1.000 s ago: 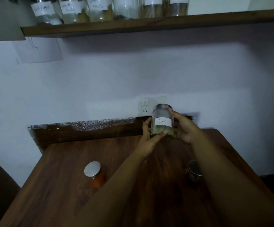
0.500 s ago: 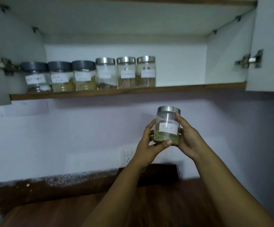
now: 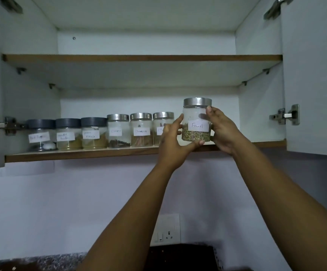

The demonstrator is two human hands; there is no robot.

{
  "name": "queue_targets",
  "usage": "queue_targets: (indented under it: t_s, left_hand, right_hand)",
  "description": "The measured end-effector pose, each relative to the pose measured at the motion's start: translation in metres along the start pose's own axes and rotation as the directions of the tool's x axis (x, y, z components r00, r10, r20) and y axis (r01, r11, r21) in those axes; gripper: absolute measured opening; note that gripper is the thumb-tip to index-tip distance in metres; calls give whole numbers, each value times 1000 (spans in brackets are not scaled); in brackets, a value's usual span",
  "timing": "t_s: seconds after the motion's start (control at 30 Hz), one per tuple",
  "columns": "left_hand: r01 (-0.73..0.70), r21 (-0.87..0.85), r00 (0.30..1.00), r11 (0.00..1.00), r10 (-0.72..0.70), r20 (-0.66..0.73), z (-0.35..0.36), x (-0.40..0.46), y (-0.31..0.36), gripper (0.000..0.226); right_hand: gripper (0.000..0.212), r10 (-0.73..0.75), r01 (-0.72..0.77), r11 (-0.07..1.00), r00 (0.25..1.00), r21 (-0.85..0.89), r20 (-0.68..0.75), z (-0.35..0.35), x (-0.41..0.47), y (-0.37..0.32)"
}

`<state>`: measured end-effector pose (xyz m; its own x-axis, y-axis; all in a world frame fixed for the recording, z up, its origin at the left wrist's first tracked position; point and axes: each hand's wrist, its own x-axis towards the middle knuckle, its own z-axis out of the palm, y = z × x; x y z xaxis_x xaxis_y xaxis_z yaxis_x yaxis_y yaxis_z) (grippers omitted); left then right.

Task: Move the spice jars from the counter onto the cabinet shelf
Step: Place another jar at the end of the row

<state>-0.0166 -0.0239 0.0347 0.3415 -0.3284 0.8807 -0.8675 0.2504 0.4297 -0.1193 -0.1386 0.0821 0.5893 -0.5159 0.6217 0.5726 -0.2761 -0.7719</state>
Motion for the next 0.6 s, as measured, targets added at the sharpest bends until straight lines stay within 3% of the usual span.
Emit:
queue_targets:
  t_s: [0.1, 0.23, 0.3, 0.4, 0.5, 0.6]
  left_hand:
    - [31, 208, 1000, 978, -31, -3, 10, 19, -12, 94]
    - [16, 587, 1000, 809, -27, 10, 12, 21, -35, 84]
    - [20, 641, 991, 767, 70, -115, 9, 18, -49, 68]
    - [-20, 703, 911, 711, 303, -281, 2, 6, -72, 35]
    - [-145, 825, 860, 546, 482, -168, -6, -6, -95, 24]
    - [-147, 863, 855, 483, 500, -135, -6, -6, -103, 23]
  right_hand:
    - [50, 46, -45, 998, 999, -37, 27, -10, 24, 9]
    - [54, 76, -61, 973, 995, -221, 61, -14, 44, 28]
    - [54, 107, -82, 963, 991, -258, 84, -16, 53, 31]
    - [58, 179, -133, 942, 976, -308, 124, -19, 66, 33]
    - [58, 231, -172, 922, 963, -346, 136, -21, 78, 37]
    - [64, 272, -208, 914, 951, -349, 147, -22, 86, 41]
